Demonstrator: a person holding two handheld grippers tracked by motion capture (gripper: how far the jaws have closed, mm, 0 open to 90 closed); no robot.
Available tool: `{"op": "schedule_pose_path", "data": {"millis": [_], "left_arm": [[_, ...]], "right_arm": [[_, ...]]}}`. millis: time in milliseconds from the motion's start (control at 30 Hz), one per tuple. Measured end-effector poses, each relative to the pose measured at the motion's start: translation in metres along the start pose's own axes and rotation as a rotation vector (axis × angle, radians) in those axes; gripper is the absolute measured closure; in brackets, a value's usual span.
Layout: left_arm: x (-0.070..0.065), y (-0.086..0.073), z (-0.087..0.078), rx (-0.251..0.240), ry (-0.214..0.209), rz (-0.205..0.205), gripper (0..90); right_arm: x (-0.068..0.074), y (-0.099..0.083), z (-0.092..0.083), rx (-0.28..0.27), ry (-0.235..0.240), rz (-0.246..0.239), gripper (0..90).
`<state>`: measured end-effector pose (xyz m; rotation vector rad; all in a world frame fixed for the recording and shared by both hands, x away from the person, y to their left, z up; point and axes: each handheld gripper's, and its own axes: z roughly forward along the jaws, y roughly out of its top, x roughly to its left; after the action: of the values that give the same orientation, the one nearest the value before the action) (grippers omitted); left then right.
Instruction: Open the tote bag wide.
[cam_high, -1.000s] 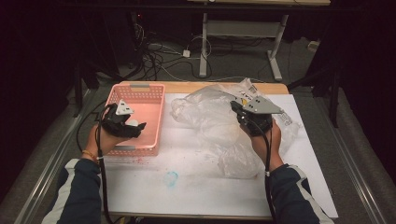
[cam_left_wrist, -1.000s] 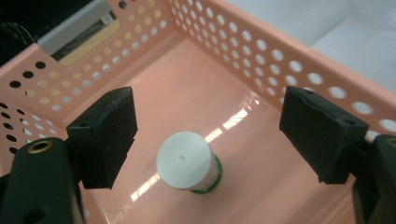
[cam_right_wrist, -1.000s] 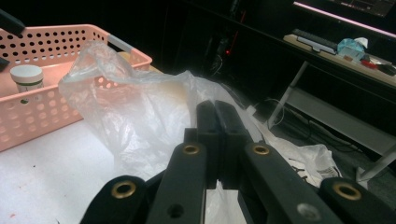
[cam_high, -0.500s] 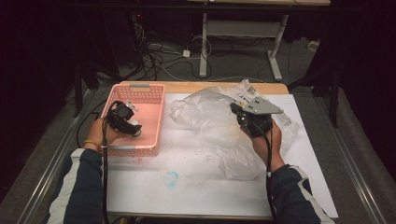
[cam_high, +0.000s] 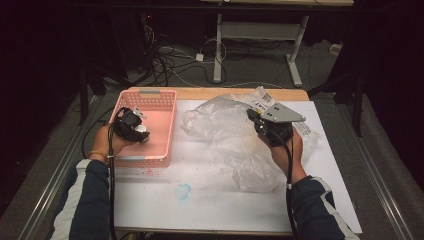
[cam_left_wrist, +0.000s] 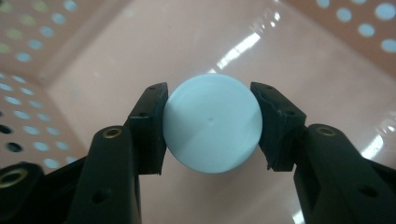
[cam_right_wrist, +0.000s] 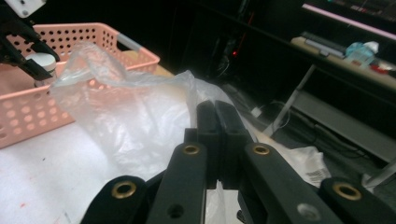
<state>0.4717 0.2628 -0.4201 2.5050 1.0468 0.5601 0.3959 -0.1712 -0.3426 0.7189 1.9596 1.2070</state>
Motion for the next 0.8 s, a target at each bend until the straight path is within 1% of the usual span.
{"op": "schedule_pose_path", "data": {"millis": [67, 100, 133, 233, 267, 400, 467, 567, 600, 667, 700, 733, 767, 800], "left_arm": [[-0.001, 0.001, -0.007, -0.041, 0.01, -0.003, 48.4], [-0.002, 0.001, -0.012, -0.064, 0.011, -0.004, 48.4], [-0.003, 0.002, -0.016, -0.083, 0.004, -0.008, 48.4], [-0.007, 0.002, -0.024, -0.133, -0.008, -0.012, 48.5], [-0.008, 0.003, -0.025, -0.142, -0.012, -0.013, 48.5], [-0.016, 0.004, -0.032, -0.202, -0.044, -0.017, 48.6], [-0.021, 0.006, -0.036, -0.235, -0.049, -0.013, 48.6], [-0.03, 0.009, -0.043, -0.289, -0.071, 0.0, 48.6], [-0.034, 0.011, -0.046, -0.305, -0.071, 0.009, 48.6], [-0.043, 0.014, -0.052, -0.334, -0.07, 0.034, 48.6], [-0.048, 0.016, -0.055, -0.349, -0.064, 0.05, 48.6], [-0.053, 0.017, -0.059, -0.369, -0.059, 0.053, 48.6], [-0.055, 0.018, -0.062, -0.375, -0.053, 0.071, 48.6], [-0.059, 0.019, -0.065, -0.403, -0.066, 0.062, 48.7]], "right_arm": [[-0.001, 0.003, -0.002, -0.005, -0.008, 0.0, 90.0], [-0.001, 0.003, -0.002, -0.008, -0.013, -0.008, 90.0], [-0.001, 0.005, -0.002, -0.007, -0.021, -0.018, 90.0], [-0.003, 0.008, -0.001, -0.01, -0.029, -0.024, 90.0], [-0.003, 0.008, -0.001, -0.01, -0.029, -0.024, 90.0], [-0.005, 0.006, -0.001, -0.007, -0.034, -0.007, 90.0], [-0.006, 0.006, -0.002, -0.008, -0.036, -0.006, 90.0], [-0.005, 0.005, -0.002, -0.006, -0.034, -0.003, 90.0], [-0.004, 0.004, -0.002, -0.01, -0.023, -0.004, 90.0], [-0.004, 0.003, -0.002, -0.01, -0.021, -0.003, 90.0], [-0.004, 0.003, -0.002, -0.009, -0.018, -0.003, 90.0], [-0.003, 0.002, -0.001, -0.006, -0.016, -0.001, 90.0], [-0.003, 0.001, -0.001, -0.002, -0.015, 0.0, 90.0], [-0.003, 0.0, 0.0, 0.001, -0.013, 0.0, 90.0]]}}
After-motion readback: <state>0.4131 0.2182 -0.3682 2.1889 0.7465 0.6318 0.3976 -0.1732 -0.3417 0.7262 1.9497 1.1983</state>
